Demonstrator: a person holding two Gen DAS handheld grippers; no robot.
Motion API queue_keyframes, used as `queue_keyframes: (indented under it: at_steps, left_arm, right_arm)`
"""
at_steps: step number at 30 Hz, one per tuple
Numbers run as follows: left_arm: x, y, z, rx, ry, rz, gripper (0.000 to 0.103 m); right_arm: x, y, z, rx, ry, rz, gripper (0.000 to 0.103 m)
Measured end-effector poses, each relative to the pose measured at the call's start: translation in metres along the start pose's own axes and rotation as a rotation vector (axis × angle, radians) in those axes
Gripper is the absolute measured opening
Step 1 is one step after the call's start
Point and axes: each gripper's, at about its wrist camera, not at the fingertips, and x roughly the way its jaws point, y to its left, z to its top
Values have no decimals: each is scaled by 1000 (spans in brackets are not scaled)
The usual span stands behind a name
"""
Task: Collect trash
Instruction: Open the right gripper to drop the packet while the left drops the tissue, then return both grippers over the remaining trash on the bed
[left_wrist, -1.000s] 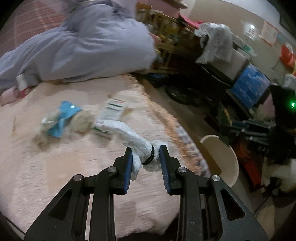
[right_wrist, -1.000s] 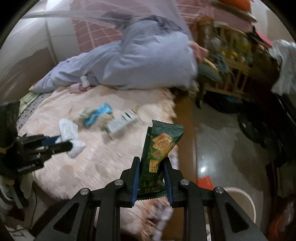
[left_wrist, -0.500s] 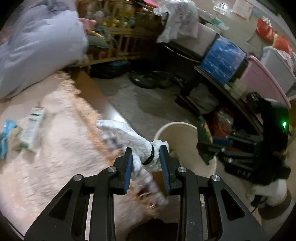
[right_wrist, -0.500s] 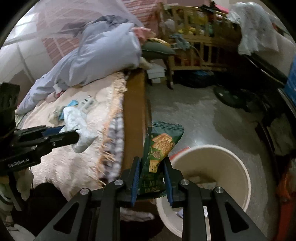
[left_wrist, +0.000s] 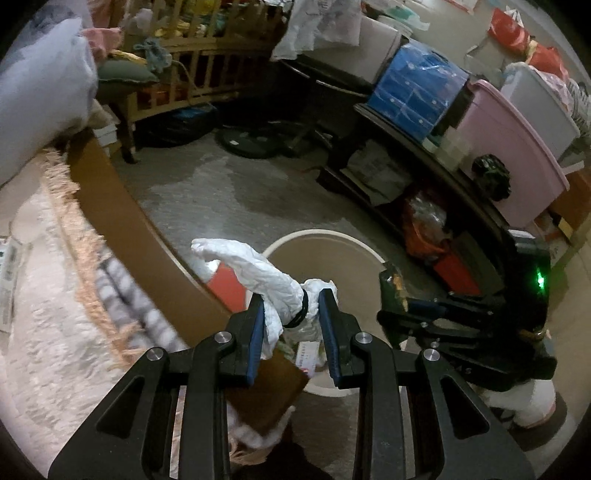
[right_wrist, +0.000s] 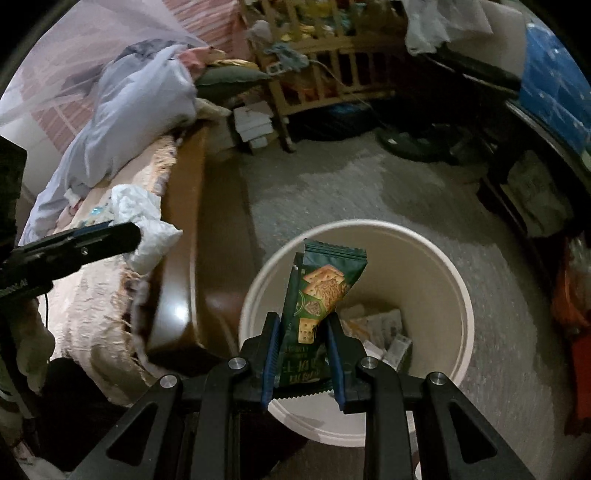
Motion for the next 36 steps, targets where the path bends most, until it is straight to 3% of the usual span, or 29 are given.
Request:
queue_keyframes:
  at_steps: [4, 7, 8, 11, 17, 26, 36]
  left_arm:
    - [11, -6, 1, 5, 11, -34, 27]
    - [17, -9, 0, 2, 14, -57, 35]
    - [18, -8, 0, -4, 18, -67, 41]
    - [20, -6, 1, -21, 22, -80, 49]
    - [10, 4, -2, -40, 23, -65, 50]
    - [-26, 28, -18, -18, -29, 75, 50]
    - [-67, 72, -42, -35, -82, 241, 50]
  right_arm:
    - [5, -8, -5, 19, 10, -12, 23]
    - [7, -11, -6, 33, 16, -24, 23]
    - [8, -12, -6, 40, 18, -26, 24]
    - [9, -17, -6, 69, 17, -34, 41]
    - [12, -17, -7, 79, 29, -34, 42]
    - [19, 7, -10, 41, 47, -10, 42]
    - [26, 66, -1, -44, 56, 34, 42]
